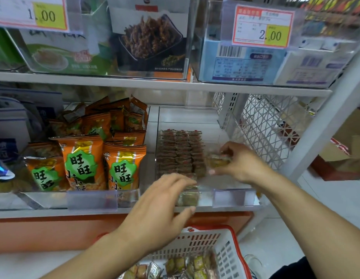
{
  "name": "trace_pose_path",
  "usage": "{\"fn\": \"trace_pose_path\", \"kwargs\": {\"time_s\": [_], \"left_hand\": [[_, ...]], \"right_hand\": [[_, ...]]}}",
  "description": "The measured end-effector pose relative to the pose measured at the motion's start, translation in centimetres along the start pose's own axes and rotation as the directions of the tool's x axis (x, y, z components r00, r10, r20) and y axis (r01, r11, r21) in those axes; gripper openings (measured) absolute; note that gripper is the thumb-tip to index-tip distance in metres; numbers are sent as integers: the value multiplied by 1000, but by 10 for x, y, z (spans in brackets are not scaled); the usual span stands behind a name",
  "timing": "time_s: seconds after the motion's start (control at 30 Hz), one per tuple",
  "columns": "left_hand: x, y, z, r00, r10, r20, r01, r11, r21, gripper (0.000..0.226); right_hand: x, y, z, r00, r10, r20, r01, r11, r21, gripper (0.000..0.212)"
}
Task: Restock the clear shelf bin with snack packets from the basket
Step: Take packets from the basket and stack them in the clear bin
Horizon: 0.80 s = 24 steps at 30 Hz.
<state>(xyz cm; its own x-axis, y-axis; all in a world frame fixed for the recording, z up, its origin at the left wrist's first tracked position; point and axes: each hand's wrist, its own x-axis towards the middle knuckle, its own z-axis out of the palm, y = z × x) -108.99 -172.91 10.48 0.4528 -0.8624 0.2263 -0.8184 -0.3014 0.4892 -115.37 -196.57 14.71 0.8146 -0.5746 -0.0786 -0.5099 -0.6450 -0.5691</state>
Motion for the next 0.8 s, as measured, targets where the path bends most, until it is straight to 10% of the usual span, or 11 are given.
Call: {"fn": "trace_pose_path", "kwargs": {"time_s": [0.13, 0.27, 0.5, 0.8], "left_hand": [[-3, -2, 17, 986, -8, 165, -24, 981, 190, 89], [-5, -2, 22, 984, -17, 180, -23, 975, 220, 93], [-4, -7, 20, 979, 15, 202, -59, 976, 212, 93], [-3, -9, 18, 976, 7, 217, -51, 979, 198, 95]], "right_hand": [[18, 12, 21, 974, 119, 195, -57, 954, -296, 45], [32, 11, 39, 973, 160, 168, -108, 953, -283, 37], [45, 10, 59, 957, 204, 204, -166, 967, -191, 87], [48, 6, 63, 964, 179, 196, -136, 967, -215, 75]]}}
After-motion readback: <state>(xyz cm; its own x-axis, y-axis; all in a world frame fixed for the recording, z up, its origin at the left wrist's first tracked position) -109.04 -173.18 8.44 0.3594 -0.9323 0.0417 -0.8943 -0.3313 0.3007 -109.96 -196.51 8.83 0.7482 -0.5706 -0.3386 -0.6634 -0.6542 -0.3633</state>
